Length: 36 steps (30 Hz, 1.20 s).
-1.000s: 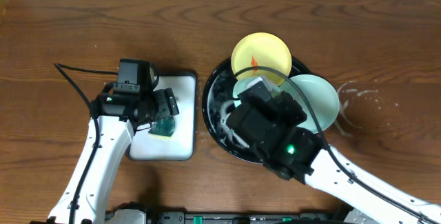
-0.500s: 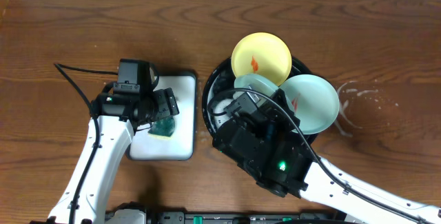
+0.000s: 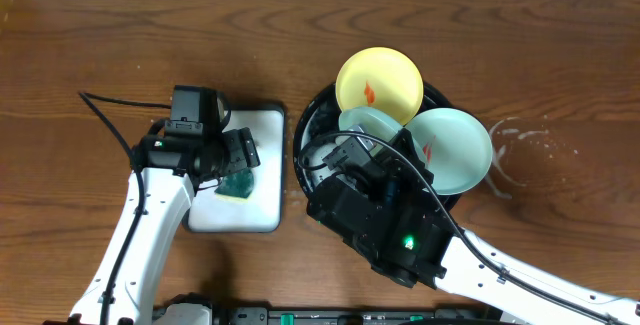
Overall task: Clean dirty plates on tray and stack at the side
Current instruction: 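Carry the scrubbed plate right and set it on the table with the right gripper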
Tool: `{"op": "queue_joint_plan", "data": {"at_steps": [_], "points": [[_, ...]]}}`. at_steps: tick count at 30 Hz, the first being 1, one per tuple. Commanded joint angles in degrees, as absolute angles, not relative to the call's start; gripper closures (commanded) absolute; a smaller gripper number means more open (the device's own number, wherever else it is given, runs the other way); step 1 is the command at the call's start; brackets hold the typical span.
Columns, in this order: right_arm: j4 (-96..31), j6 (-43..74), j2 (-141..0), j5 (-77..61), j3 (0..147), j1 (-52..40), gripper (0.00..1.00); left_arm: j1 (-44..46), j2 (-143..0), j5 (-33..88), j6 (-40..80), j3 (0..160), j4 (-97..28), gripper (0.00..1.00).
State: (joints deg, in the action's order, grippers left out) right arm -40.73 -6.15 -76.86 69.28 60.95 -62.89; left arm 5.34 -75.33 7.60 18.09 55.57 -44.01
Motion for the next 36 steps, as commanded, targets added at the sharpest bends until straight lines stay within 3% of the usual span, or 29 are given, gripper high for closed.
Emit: {"op": "queue_joint_plan", "data": {"at_steps": [1,29,36], "points": [[-40.29,-6.33,-76.07,71.79,61.87,-63.42,0.99,5.04,-75.22,7.94,17.8,56.05,-44.31,0.15],[-39.35,-5.98,-76.07,71.72,61.87,-63.42,0.99,5.04,-75.22,7.94,17.82,56.05,-44.31,0.15],[-40.36,2.94,-76.07,64.95,61.87,-62.15,0.99,5.04,-75.22,7.94,17.82,56.05,-44.31,0.15]]}}
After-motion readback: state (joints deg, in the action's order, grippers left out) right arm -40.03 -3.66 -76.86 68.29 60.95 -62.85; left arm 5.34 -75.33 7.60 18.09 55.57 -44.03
